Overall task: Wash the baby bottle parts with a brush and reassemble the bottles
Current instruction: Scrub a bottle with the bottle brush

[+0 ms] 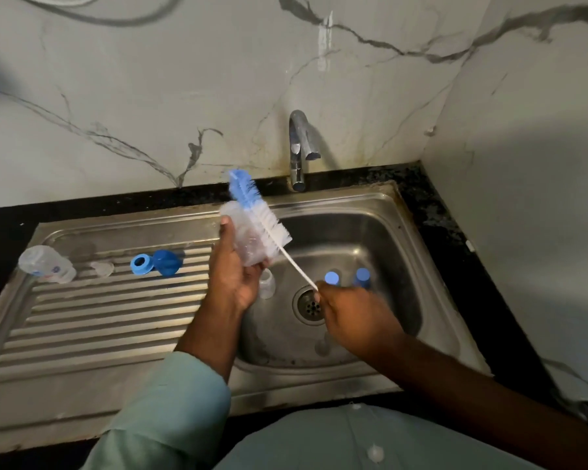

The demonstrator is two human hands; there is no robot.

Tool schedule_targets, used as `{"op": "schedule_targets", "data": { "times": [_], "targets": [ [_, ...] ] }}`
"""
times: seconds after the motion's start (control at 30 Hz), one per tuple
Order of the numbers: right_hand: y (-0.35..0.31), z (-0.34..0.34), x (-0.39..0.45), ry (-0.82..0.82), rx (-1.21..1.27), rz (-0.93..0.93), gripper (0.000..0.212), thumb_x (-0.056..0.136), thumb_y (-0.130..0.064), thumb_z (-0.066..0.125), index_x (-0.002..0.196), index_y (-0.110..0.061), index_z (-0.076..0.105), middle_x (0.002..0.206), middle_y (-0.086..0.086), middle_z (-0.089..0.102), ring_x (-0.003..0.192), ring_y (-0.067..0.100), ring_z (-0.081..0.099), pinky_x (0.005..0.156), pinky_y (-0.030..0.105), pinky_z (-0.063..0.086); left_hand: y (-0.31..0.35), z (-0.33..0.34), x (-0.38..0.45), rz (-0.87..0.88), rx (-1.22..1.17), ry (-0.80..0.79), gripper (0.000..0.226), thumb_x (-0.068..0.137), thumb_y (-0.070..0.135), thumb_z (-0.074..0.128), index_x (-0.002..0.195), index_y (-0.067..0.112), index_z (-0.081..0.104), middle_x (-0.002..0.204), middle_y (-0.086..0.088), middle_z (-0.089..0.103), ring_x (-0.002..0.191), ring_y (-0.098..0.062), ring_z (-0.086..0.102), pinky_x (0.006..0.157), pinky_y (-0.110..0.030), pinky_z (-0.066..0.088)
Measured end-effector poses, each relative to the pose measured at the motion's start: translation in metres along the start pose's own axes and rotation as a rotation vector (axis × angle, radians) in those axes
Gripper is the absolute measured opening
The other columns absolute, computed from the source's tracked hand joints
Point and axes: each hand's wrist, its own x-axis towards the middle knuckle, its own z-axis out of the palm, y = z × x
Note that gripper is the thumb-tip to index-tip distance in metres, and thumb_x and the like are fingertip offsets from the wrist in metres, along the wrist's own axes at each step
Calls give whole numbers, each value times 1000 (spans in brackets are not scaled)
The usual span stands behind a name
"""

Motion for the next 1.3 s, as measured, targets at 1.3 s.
{"op": "schedule_targets", "data": {
  "times": [1.3],
  "targets": [
    [-5,-7,16,-27,-123,51,27,101,-27,33,124,-20,45,102,7,65,93,32,62,68,34,42,-13,16,-2,-41,9,25,60,84,53,63,131,16,58,112,-11,68,89,-22,66,70,-35,54]
  ]
}}
